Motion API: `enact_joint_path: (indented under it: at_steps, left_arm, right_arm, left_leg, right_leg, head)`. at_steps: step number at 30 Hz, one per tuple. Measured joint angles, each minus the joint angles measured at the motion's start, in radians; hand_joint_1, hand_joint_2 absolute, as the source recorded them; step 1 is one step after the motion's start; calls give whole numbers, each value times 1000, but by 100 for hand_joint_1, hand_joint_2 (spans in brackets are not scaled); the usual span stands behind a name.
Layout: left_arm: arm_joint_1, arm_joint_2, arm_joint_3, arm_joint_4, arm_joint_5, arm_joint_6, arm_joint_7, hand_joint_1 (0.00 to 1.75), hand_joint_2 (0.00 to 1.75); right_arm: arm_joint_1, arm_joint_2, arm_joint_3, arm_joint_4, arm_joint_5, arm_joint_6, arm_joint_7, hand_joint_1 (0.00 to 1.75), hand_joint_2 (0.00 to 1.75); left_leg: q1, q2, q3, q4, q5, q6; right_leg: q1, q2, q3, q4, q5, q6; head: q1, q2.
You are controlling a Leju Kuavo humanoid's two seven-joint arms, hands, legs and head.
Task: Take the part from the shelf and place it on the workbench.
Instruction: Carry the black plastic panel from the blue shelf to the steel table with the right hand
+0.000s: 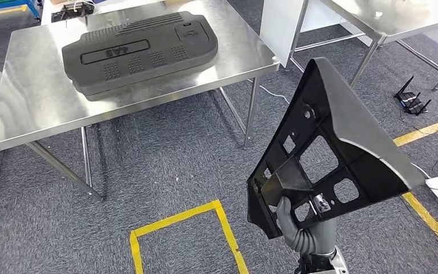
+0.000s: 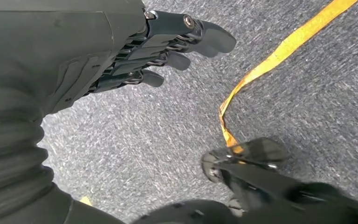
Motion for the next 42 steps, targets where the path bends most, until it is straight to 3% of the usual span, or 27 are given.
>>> enact_joint_path:
  at_steps: [1,3,5,7,9,11,14,15,16,18,19,20,22,24,26,29,32,37,42]
  left_arm:
    - [1,0,1,0,-1,0,0,0,175]
    - [1,1,2,0,-4,0,0,0,175]
    - [-1,2,3,0,-5,0,0,0,175]
    - [0,3,3,0,-6,1,0,0,175]
    - [2,2,4,0,-6,3,1,0,175]
    - [-1,1,4,0,-8,11,2,0,175]
    - [-4,1,4,0,-13,20,2,0,175]
    - [-4,1,4,0,-16,20,2,0,175]
    - [-4,0,4,0,-18,20,2,0,175]
    - [-3,0,4,0,-21,20,3,0,175]
    - [-3,-1,4,0,-22,20,3,0,175]
    - [-4,-1,4,0,-23,21,3,0,175]
    - [-4,0,4,0,-24,23,3,0,175]
    - [-3,1,4,0,-25,23,3,0,175]
    - [-4,1,5,0,-26,23,3,0,175]
    - [-6,1,5,0,-28,23,3,0,175]
    - [-6,1,5,0,-28,23,3,0,175]
    - [-5,1,7,0,-28,23,3,0,175]
    - [-5,1,8,0,-28,23,3,0,175]
  right_arm:
    - [1,0,0,0,0,-1,-1,166,175]
    - [1,0,1,0,0,-2,-4,166,175]
    - [1,0,2,0,0,-3,-5,166,175]
    - [2,0,3,0,0,-3,-6,166,175]
    - [3,0,3,0,2,-4,-7,166,175]
    - [0,0,3,0,3,-6,-8,166,175]
    - [0,0,4,0,8,-8,-9,166,175]
    - [1,-1,4,0,10,-9,-9,166,175]
    - [1,-1,4,0,11,-11,-9,166,175]
    - [1,-2,5,0,17,-14,-10,166,175]
    - [1,-2,5,1,19,-15,-10,166,175]
    - [0,-2,6,1,21,-16,-10,166,175]
    - [1,-3,8,1,24,-19,-11,166,175]
    - [3,-3,9,1,25,-23,-11,166,175]
    - [2,-3,10,1,25,-24,-11,166,175]
    - [3,-3,11,1,26,-25,-11,166,175]
    - [3,-4,12,1,26,-25,-11,166,175]
    - [3,-4,13,1,26,-25,-11,166,175]
    - [3,-5,14,1,26,-25,-11,166,175]
  left_leg:
    - [-1,0,1,-27,29,4]
    - [-5,1,38,-142,108,18]
    - [-14,1,67,-223,120,31]
    - [-21,1,76,-245,111,43]
    - [-15,2,100,-260,133,54]
    - [-8,3,119,-267,139,59]
    - [-7,0,122,-268,133,61]
    - [-7,-1,124,-268,129,60]
    - [-5,-2,127,-268,126,58]
    - [-2,-5,136,-268,118,50]
    - [-1,-6,139,-268,114,44]
    - [-1,-6,140,-268,111,38]
    - [-3,-5,142,-267,107,25]
    - [-4,-2,146,-268,103,39]
    - [-4,0,151,-275,103,61]
    - [-4,1,157,-284,104,62]
    - [-3,1,159,-289,103,54]
    - [0,1,160,-293,105,15]
    - [-4,1,160,-292,106,13]
  right_leg:
    - [2,2,8,0,-6,0]
    - [5,4,25,-1,-18,4]
    - [7,5,35,-2,-29,12]
    - [9,6,44,3,-32,25]
    - [9,6,46,17,-40,38]
    - [6,5,15,75,-65,43]
    - [-4,4,-90,228,-115,49]
    - [-8,4,-113,244,-114,57]
    - [-12,4,-119,224,-95,69]
    - [-19,1,-88,107,-24,94]
    - [-20,-2,-71,51,1,95]
    - [-17,-4,-59,15,15,88]
    - [-12,-7,-51,-3,23,59]
    - [-12,-5,-41,-7,39,50]
    - [-10,-4,-35,-8,42,51]
    - [-8,-3,-32,-8,38,45]
    - [-6,-3,-31,-8,36,42]
    - [-4,-3,-31,-7,36,41]
    - [-7,-4,-30,-8,36,41]
  head:
    - [0,0]
    - [1,0]
    - [1,0]
    - [1,0]
    - [1,0]
    - [6,0]
    - [12,0]
    - [11,0]
    - [11,0]
    - [12,0]
    - [13,0]
    - [14,0]
    - [14,0]
    - [11,0]
    - [7,0]
    - [6,0]
    - [6,0]
    - [7,0]
    - [7,0]
